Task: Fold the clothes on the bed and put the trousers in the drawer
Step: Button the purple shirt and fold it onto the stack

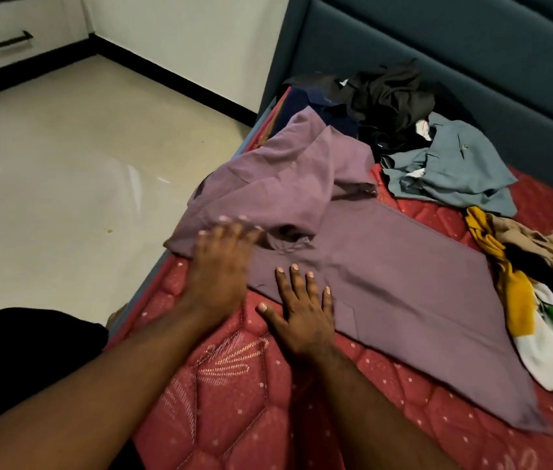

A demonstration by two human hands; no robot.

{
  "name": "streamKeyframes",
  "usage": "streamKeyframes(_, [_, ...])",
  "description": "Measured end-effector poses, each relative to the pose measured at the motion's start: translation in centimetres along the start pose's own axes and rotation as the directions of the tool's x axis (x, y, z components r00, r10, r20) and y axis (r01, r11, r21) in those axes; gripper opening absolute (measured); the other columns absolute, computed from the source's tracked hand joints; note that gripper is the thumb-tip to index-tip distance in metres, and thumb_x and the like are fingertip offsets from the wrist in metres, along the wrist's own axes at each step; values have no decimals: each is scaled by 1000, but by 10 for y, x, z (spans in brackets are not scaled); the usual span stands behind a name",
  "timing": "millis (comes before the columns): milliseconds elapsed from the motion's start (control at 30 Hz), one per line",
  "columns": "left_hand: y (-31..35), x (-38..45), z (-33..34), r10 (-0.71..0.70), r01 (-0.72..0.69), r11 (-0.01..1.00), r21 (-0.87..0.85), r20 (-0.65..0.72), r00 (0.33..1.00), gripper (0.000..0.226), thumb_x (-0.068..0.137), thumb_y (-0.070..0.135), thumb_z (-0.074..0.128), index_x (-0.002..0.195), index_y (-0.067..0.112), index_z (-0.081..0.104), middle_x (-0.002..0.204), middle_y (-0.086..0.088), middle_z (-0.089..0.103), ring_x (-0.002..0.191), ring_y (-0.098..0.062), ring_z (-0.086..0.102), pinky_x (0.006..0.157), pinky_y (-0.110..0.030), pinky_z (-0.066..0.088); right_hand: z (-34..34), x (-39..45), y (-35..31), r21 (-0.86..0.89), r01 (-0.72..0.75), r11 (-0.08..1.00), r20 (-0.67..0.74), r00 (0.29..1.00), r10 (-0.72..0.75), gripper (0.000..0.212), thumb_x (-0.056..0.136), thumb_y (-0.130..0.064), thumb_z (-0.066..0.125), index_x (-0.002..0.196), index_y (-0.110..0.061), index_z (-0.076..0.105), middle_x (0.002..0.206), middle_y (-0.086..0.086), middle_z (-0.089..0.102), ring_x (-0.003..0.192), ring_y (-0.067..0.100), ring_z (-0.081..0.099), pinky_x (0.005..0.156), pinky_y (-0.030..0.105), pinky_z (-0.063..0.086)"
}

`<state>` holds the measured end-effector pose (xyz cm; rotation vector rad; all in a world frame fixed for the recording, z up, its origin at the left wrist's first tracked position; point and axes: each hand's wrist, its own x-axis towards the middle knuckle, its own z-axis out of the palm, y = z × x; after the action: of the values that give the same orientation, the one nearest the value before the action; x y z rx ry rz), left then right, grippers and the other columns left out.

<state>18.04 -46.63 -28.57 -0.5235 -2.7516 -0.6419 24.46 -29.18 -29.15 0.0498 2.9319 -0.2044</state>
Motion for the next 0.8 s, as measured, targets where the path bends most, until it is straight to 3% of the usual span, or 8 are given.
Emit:
streamKeyframes(100, [28, -1, 27, 181, -187, 982, -14, 335, 925, 63, 92, 35, 21, 154, 27, 24, 159, 3, 30, 147, -26, 22, 119, -49, 16, -1, -11, 12, 39, 1, 999, -5, 1000, -1, 79, 81, -81, 12, 150, -46, -6, 160, -15, -13, 148, 15, -15, 117, 42, -16])
streamKeyframes(267, [22, -6, 35, 52, -141, 972, 190, 412, 910, 65, 89, 36, 22, 153, 26, 28, 159, 4, 30, 147, -29, 24, 117, -55, 14, -7, -58, 155, -31, -291, 956, -31, 957, 290, 98, 65, -90, -9, 151, -43, -2, 163, -7, -4, 149, 20, -4, 119, 42, -4])
streamKeyframes(333, [46, 7, 33, 12, -117, 971, 209, 443, 896, 64, 91, 38, 23, 154, 25, 25, 160, 4, 26, 149, -28, 15, 118, -57, 1, -15, -96, 231, 3, -532, 847, -38, 846, 531, 96, 67, -90, -7, 151, -43, -4, 163, -6, -4, 150, 23, -1, 120, 47, 3])
streamKeyframes(400, [83, 20, 29, 101, -165, 977, 137, 384, 918, 67, 91, 48, 20, 149, 20, 38, 150, -3, 45, 146, -32, 26, 117, -59, 2, -30, -116, 275, 40, -647, 762, 8, 762, 647, 96, 67, -88, 0, 151, -43, -3, 163, -7, -4, 150, 24, -1, 119, 51, 4])
streamKeyframes(533, [161, 47, 58, 384, -350, 922, -164, 488, 783, 69, 92, 54, 20, 151, 21, 32, 154, -3, 39, 148, -24, 21, 121, -44, 7, -38, -85, 247, 10, -449, 894, -61, 892, 449, 98, 74, -90, 7, 155, -34, 5, 163, -2, -6, 149, 25, -8, 116, 52, -9])
streamKeyframes(633, [181, 39, 93, 411, -447, 891, -79, 560, 719, 67, 95, 57, 11, 155, 27, 17, 162, 5, 18, 151, -18, 8, 120, -41, -1, -17, -63, 209, 25, -161, 987, -20, 987, 161, 95, 67, -92, -2, 150, -46, -3, 159, -14, -13, 149, 19, -10, 117, 49, -11])
streamKeyframes(700, [173, 31, 102, 384, -469, 883, 14, 552, 740, 75, 88, 64, 2, 156, 32, 10, 163, 11, 10, 151, -17, 4, 119, -42, -6, -13, -68, 233, 15, -167, 986, -28, 985, 168, 94, 63, -92, -10, 147, -50, -9, 156, -19, -18, 149, 17, -11, 118, 46, -9])
streamKeyframes(800, [168, 29, 103, 400, -490, 871, 18, 552, 732, 78, 85, 68, 3, 155, 35, 9, 163, 13, 8, 151, -17, 4, 120, -48, -4, -11, -88, 306, 57, -401, 914, -47, 914, 404, 93, 68, -87, 1, 150, -45, -5, 162, -9, -9, 150, 23, -4, 119, 47, -2])
